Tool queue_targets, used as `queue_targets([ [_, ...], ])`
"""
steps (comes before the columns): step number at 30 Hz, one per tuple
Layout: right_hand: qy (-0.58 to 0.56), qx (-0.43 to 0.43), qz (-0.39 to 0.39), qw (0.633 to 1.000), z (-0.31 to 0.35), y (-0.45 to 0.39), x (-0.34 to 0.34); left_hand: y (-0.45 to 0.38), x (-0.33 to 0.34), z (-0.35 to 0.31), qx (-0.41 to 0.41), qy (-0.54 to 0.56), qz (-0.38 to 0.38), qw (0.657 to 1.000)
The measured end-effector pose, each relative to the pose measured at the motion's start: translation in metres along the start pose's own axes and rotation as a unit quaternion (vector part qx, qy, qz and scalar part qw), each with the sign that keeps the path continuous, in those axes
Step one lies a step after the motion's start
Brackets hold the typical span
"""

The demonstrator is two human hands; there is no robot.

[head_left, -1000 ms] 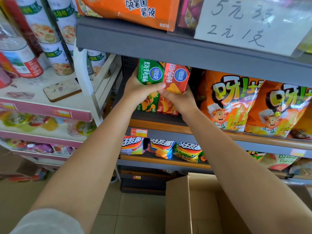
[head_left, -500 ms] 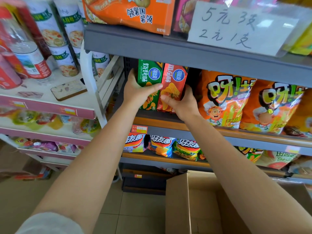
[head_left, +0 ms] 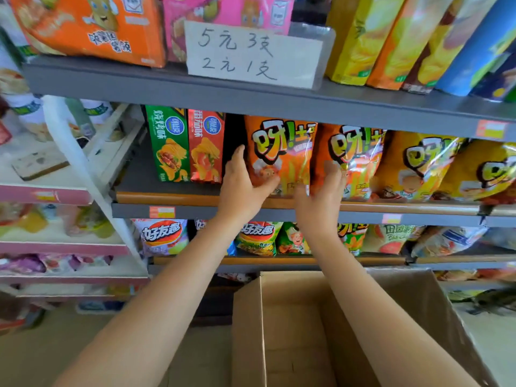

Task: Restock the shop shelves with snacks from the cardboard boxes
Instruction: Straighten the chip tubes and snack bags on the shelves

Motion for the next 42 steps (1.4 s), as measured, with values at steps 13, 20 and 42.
queue_targets([
  [13, 0.223, 0.002, 0.266, 0.938, -0.039, -0.030, 0.005, -0.015, 0.033, -0.003, -0.079, -0.060, -0.074, 0.992],
  [20, 0.292, -0.080, 0.275, 0.913, -0.039, -0.029, 0.005, -0.009, 0.035, -0.004, -0.085, -0.110, -0.118, 0.983],
  [42, -0.002, 0.071, 0.289, 0.955, -0.027, -0.055, 0.025, -0.038, 0.030, 0.005, -0.119, 0.098, -0.008, 0.988],
])
Point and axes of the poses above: each hand's wrist, its own y-axis away from the middle knuckle, its own x-axis out of the palm, z = x × y, the point moved 6 cm from there along -y, towards the middle knuckle, and after that the axes turned 2 degrees about x, right-handed, at the moved point
